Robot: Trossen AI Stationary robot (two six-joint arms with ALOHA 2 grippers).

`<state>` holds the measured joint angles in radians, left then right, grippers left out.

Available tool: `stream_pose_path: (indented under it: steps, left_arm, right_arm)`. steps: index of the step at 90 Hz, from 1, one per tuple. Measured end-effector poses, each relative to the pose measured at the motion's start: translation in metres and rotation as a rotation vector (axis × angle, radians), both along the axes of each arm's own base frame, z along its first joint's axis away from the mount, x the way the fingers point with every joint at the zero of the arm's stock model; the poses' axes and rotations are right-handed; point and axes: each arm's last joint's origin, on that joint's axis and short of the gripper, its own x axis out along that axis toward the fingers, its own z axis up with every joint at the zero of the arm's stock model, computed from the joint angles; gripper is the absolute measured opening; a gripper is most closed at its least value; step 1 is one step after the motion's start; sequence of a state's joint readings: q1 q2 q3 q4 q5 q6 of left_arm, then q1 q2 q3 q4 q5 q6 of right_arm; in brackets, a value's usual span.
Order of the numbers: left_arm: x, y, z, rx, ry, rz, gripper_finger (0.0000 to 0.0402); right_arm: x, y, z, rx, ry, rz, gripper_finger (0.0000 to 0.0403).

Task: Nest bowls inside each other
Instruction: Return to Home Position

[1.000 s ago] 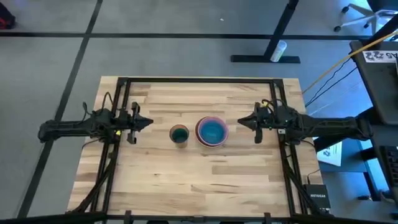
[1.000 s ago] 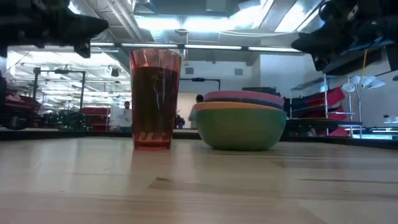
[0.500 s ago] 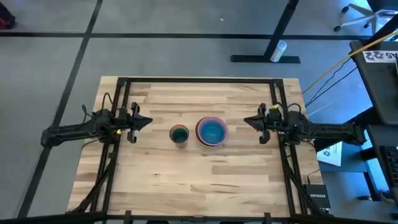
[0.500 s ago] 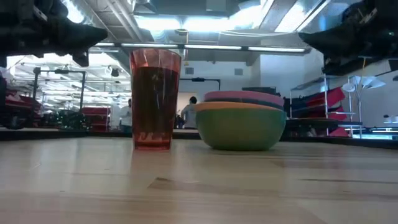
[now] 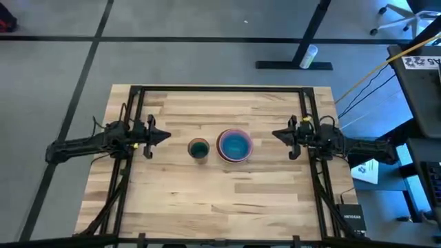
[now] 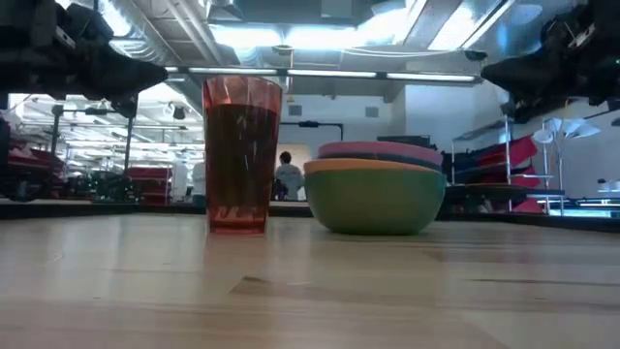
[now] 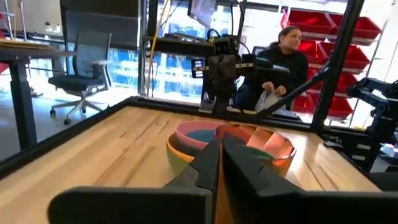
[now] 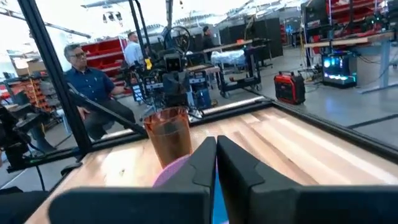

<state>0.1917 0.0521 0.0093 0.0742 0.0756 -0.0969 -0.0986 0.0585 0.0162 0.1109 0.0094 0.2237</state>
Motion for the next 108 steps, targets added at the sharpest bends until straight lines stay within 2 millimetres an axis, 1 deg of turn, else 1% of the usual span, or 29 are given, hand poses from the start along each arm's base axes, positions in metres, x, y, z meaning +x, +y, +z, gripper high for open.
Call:
stream_pose_path:
  steps: [12,20,41,77,108]
  left_arm:
    - [0.0,0.0,-0.003,-0.007,0.031,0.0,0.0]
    - [0.0,0.0,-0.005,-0.014,0.047,0.001,0.0]
    - [0.0,0.0,-0.005,0.001,0.055,0.001,0.0]
    - [0.0,0.001,-0.006,-0.007,0.063,0.033,0.0]
    - [0.0,0.001,-0.006,-0.005,0.065,0.043,0.0]
  right_arm:
    - [-0.002,0.001,-0.003,0.002,0.027,0.011,0.0]
    - [-0.003,0.001,-0.009,0.016,0.08,0.012,0.0]
    - [-0.002,0.001,-0.009,0.012,0.087,0.02,0.0]
    - [0.003,0.0,-0.016,0.023,0.179,0.002,0.0]
    - [0.004,0.0,-0.017,0.019,0.189,0.0,0.0]
